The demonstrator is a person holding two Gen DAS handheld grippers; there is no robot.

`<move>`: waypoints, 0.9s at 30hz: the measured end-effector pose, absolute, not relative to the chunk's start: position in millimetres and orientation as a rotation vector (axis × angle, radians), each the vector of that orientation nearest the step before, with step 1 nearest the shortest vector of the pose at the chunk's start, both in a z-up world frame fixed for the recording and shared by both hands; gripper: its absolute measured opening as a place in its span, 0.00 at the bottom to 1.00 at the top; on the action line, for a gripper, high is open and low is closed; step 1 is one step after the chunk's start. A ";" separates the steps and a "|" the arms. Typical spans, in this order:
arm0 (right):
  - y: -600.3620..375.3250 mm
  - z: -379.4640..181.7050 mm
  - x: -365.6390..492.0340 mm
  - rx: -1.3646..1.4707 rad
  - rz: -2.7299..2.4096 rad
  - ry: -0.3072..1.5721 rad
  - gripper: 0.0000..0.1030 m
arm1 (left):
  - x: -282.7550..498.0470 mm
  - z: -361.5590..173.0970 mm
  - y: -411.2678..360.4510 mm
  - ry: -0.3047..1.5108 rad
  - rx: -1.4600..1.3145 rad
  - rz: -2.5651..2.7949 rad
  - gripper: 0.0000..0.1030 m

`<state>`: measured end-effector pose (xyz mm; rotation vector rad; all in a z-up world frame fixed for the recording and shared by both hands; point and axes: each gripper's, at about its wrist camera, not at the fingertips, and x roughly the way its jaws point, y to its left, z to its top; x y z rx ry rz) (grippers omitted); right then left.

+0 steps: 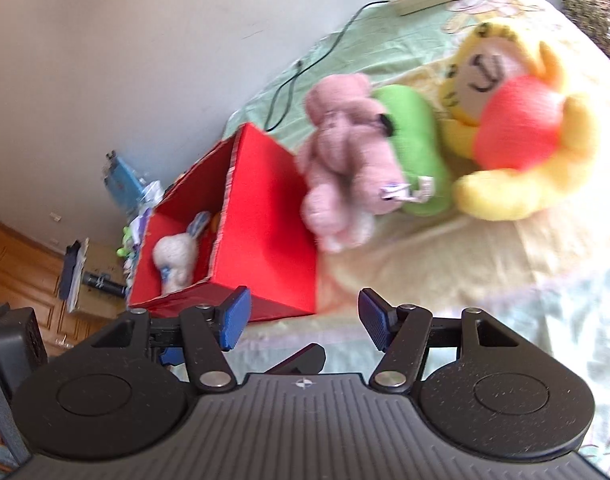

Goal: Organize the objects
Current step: 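Withdraw both grippers from the box toward the yellow tiger plush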

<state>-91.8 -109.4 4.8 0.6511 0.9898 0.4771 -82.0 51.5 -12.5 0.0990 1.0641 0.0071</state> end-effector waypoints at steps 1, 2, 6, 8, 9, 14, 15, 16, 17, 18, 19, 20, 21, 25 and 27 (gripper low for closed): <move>-114.1 3.6 -92.7 0.653 0.464 0.989 0.62 | -81.0 -13.8 46.8 1.065 0.107 0.001 0.98; -119.8 1.6 -93.3 0.655 0.448 0.987 0.62 | -79.7 -14.7 42.9 1.066 0.116 -0.005 0.98; -136.9 -4.3 -94.6 0.678 0.405 0.984 0.62 | -75.9 -17.9 28.4 1.071 0.152 -0.020 0.98; -143.7 -7.3 -94.6 0.687 0.391 0.986 0.62 | -75.1 -21.4 21.9 1.077 0.171 -0.023 0.98; -146.7 -8.8 -94.5 0.689 0.384 0.987 0.62 | -74.6 -23.0 19.0 1.080 0.178 -0.025 0.98; -160.1 -17.8 -94.9 0.704 0.360 1.003 0.62 | -71.5 -30.0 9.1 1.093 0.201 -0.033 0.98; -161.8 -18.7 -94.8 0.705 0.357 1.007 0.62 | -71.0 -31.1 7.0 1.096 0.203 -0.034 0.98; -163.7 -19.3 -95.9 0.706 0.353 1.009 0.62 | -70.4 -32.3 4.9 1.098 0.204 -0.035 0.98; -166.4 -20.4 -96.1 0.706 0.350 1.011 0.62 | -69.5 -33.8 1.4 1.101 0.205 -0.036 0.98; -168.9 -21.3 -96.0 0.708 0.346 1.013 0.62 | -68.9 -35.0 -0.8 1.104 0.206 -0.039 0.98; -171.3 -22.2 -95.8 0.710 0.343 1.015 0.62 | -69.0 -36.5 -3.0 1.109 0.207 -0.041 0.98; -173.4 -23.3 -96.2 0.711 0.339 1.018 0.62 | -68.1 -38.5 -5.6 1.114 0.207 -0.044 0.98; -175.8 -24.6 -96.5 0.713 0.335 1.021 0.62 | -67.9 -40.4 -7.8 1.120 0.207 -0.048 0.98; -186.1 -33.3 -95.5 0.741 0.323 1.038 0.62 | -67.0 -51.1 -15.7 1.149 0.211 -0.071 0.98; -190.7 -37.9 -94.1 0.755 0.309 1.044 0.62 | -64.8 -57.7 -18.3 1.166 0.214 -0.084 0.98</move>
